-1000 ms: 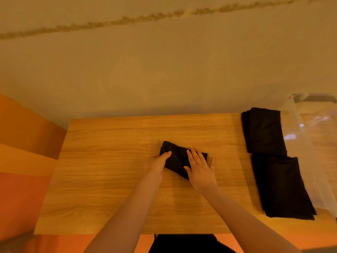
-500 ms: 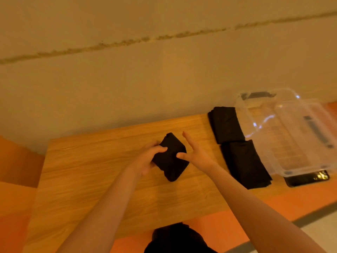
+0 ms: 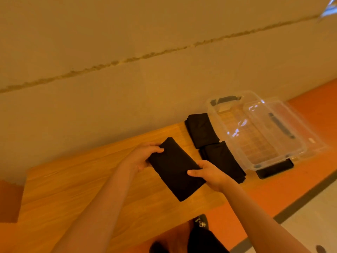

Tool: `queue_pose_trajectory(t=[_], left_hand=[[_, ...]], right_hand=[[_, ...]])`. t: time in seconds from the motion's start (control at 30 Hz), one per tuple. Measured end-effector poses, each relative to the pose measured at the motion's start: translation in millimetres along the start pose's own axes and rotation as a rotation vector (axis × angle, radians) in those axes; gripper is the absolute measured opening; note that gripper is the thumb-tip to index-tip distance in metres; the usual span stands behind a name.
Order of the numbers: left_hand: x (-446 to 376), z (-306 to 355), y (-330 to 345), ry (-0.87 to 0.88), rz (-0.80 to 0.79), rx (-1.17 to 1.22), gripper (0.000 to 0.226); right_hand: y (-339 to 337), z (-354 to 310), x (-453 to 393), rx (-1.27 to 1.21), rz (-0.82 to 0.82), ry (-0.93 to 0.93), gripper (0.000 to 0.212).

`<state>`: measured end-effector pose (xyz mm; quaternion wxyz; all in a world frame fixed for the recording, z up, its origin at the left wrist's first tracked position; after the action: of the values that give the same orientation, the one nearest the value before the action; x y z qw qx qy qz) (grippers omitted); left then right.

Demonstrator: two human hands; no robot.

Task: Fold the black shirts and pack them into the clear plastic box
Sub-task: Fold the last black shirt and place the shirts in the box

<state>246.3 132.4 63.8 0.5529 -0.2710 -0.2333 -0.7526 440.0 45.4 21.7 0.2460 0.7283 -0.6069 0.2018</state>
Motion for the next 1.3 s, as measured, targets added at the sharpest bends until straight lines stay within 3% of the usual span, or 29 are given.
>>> queue_pose_trajectory(t=[0.07, 0.3, 0.43, 0.53, 0.63, 0.67, 0.8, 0.93, 1.03, 1.17, 1.23, 1.3], left_hand=[[-10, 13, 15, 0.034, 0.020, -0.065, 0.028], [-55, 89, 101, 0.125, -0.052, -0.115, 0.015], [-93, 119, 162, 0.110, -0.069, -0.116, 0.016], [-125, 119, 195, 0.202, 0.083, -0.097, 0.026], [-147, 90, 198, 0.406, 0.507, -0.532, 0.038], [-154, 74, 198, 0.424, 0.576, -0.712, 0.044], [-178, 17, 206, 0.300, 0.499, -1.131, 0.059], [-190, -9, 214, 0.238, 0.510, -1.227, 0.062], [-197, -10, 212, 0.236, 0.539, -1.286, 0.064], [-202, -12, 213, 0.187, 0.490, -1.362, 0.065], [-202, -13, 213, 0.172, 0.490, -1.371, 0.065], [-202, -13, 214, 0.160, 0.492, -1.375, 0.065]], right_hand=[[-17, -8, 2, -0.020, 0.028, -0.015, 0.030], [-106, -60, -3, -0.257, 0.051, 0.008, 0.036], [-175, -90, -11, -0.257, 0.062, -0.001, 0.026], [-229, -101, -19, -0.226, 0.122, -0.043, 0.036], [-275, -103, -29, -0.247, 0.191, -0.047, 0.024], [-287, -103, -34, -0.237, 0.217, -0.040, 0.021], [-308, -106, -66, -0.091, 0.255, -0.031, 0.016], [-303, -97, -104, -0.124, 0.182, 0.015, 0.016], [-309, -66, -134, -0.122, 0.245, 0.080, 0.029], [-310, -38, -149, 0.344, 0.436, 0.054, 0.054], [-307, -41, -144, 0.680, 0.579, -0.097, 0.062], [-297, -41, -140, 1.032, 0.551, -0.280, 0.067]])
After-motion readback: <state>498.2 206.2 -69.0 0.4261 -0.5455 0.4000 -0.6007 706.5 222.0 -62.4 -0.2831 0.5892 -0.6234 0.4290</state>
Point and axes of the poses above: each hand's wrist, its own x-axis away from the middle knuckle, its own y-axis out of the palm, z = x × y, the point moved 3 cm from there along -x, towards the middle knuckle, and after that the axes turned 4 degrees about z, right-handed, at the moved point
